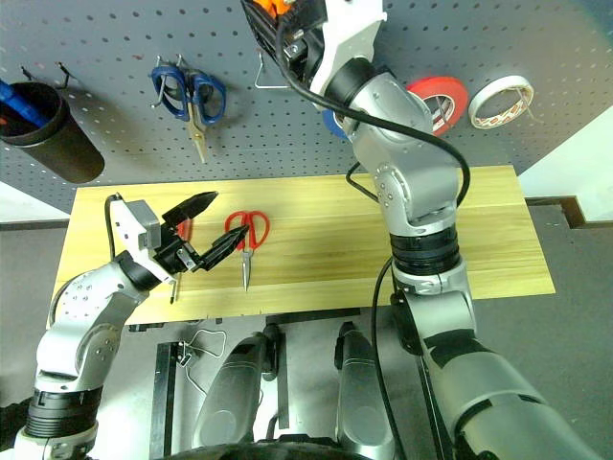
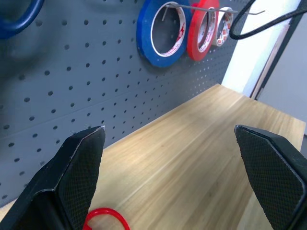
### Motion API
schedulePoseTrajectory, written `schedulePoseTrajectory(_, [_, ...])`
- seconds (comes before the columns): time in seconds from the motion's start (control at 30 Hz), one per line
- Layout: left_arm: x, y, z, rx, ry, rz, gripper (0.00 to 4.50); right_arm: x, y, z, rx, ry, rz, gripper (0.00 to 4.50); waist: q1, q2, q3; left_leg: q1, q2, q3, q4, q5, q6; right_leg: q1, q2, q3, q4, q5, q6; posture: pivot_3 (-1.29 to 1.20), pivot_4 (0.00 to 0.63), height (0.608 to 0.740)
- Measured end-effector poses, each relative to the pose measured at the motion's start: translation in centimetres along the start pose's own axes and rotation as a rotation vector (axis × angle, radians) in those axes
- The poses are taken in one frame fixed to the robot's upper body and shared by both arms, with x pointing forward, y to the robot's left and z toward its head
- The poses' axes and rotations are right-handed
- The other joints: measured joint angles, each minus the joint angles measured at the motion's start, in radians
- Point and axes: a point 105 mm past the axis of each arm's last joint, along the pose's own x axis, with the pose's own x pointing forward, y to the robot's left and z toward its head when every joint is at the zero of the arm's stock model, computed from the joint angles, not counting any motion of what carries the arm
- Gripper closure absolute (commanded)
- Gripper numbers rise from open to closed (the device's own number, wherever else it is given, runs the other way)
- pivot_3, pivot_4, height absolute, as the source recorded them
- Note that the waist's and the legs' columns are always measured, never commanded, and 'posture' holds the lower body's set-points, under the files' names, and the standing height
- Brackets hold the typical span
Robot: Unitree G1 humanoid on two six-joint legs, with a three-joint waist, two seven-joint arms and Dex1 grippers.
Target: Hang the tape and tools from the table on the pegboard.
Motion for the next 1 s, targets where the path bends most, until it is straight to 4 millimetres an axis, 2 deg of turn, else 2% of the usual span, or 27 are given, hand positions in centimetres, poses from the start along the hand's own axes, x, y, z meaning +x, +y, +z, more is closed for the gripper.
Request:
schedulePoseTrajectory(0.43, [0.7,-0.9,0.0,-0.008,-0.013,0.004,0.0,1.8,2.6,-2.0,0.063,0.014,0.003,2.22,0.0,0.0,0.0,0.0,0.0,0.0,0.0,0.0,0.0,-0.001,0.0,0.0,0.004,0.0,0.0,0.04,0.322,0.716])
schedulePoseTrajectory(0.63, [0.6,-1.5,0.7,0.009,-0.027,0.009,0.0,2.1,2.7,-2.4,0.076,0.016,-0.001,2.22,0.001,0.0,0.0,0.0,0.0,0.0,0.001,0.0,0.0,-0.001,0.0,0.0,0.004,0.0,0.0,0.04,0.34,0.716])
schedulePoseTrajectory(1.0, [0.4,-1.6,0.5,-0.003,-0.012,0.013,0.0,2.1,1.9,-2.7,0.053,0.011,-0.045,2.22,0.004,0.0,0.0,0.002,0.0,-0.001,0.001,0.002,0.003,-0.001,0.0,0.0,0.008,0.001,-0.002,0.04,0.333,0.716])
